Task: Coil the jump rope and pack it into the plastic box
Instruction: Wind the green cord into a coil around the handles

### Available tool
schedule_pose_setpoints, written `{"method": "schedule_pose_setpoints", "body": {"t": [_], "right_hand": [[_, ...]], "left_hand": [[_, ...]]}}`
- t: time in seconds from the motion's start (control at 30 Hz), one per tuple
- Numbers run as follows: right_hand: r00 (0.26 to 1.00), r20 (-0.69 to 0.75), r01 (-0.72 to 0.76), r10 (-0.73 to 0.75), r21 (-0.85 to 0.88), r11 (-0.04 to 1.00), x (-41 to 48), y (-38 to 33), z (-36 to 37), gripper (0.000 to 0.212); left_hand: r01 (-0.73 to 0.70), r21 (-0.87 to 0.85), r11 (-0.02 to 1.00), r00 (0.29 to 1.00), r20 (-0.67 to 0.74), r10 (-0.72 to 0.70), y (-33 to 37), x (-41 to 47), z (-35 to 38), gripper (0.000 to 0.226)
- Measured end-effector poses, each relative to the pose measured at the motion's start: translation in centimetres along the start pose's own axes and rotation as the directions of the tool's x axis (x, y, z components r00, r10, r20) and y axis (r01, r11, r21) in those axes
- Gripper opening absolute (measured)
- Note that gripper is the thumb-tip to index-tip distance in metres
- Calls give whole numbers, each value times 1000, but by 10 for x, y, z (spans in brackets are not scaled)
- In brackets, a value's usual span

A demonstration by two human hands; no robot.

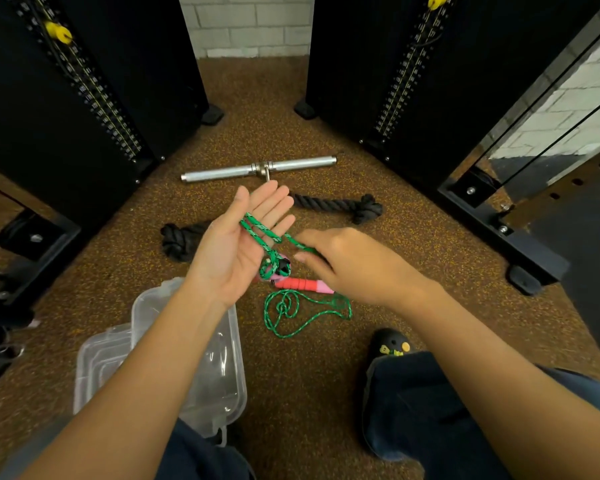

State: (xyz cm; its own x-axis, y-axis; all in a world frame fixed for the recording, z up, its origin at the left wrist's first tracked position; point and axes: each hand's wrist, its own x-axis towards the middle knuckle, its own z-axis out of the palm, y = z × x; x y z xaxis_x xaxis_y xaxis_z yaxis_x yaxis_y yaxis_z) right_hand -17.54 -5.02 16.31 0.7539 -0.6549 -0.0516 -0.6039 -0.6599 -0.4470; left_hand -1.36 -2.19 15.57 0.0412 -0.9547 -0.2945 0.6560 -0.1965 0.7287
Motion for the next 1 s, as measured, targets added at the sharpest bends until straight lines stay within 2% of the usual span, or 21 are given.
{"method": "schedule_pose_setpoints", "body": {"t": [0.1, 0.2, 0.33, 0.43, 0.57, 0.77, 0.9, 1.0], "right_hand": [[999, 37, 28, -27, -32, 999, -1, -7, 4, 25], [997, 51, 67, -65, -58, 996, -2, -15, 5, 21], [990, 124, 76, -66, -79, 994, -4, -20, 9, 19], [987, 145, 74, -64, -63, 995, -5, -22, 11, 20], [987, 145, 75, -68, -47, 996, -6, -20, 14, 22], [986, 149, 75, -78, 28, 997, -4, -21, 8, 23], [987, 145, 56, -67, 75, 996, -3, -16, -1, 24], [993, 109, 39, -45, 54, 998, -3, -10, -7, 25]], "left_hand": [[-17, 8, 1000, 996, -86, 18, -3, 1, 0, 36], [0, 42, 999, 994, -107, 5, -6, -2, 6, 28], [74, 236, 969, 997, -12, -74, -7, -7, 8, 58], [140, 183, 973, 988, 33, -148, -7, -6, 3, 34], [116, 191, 975, 977, 155, -147, -5, -7, -2, 40], [109, 39, 993, 988, 102, -113, -4, -3, 2, 48], [98, 285, 953, 992, 53, -117, -11, -5, 4, 54], [101, 513, 852, 982, 86, -168, -20, -4, 2, 47]]}}
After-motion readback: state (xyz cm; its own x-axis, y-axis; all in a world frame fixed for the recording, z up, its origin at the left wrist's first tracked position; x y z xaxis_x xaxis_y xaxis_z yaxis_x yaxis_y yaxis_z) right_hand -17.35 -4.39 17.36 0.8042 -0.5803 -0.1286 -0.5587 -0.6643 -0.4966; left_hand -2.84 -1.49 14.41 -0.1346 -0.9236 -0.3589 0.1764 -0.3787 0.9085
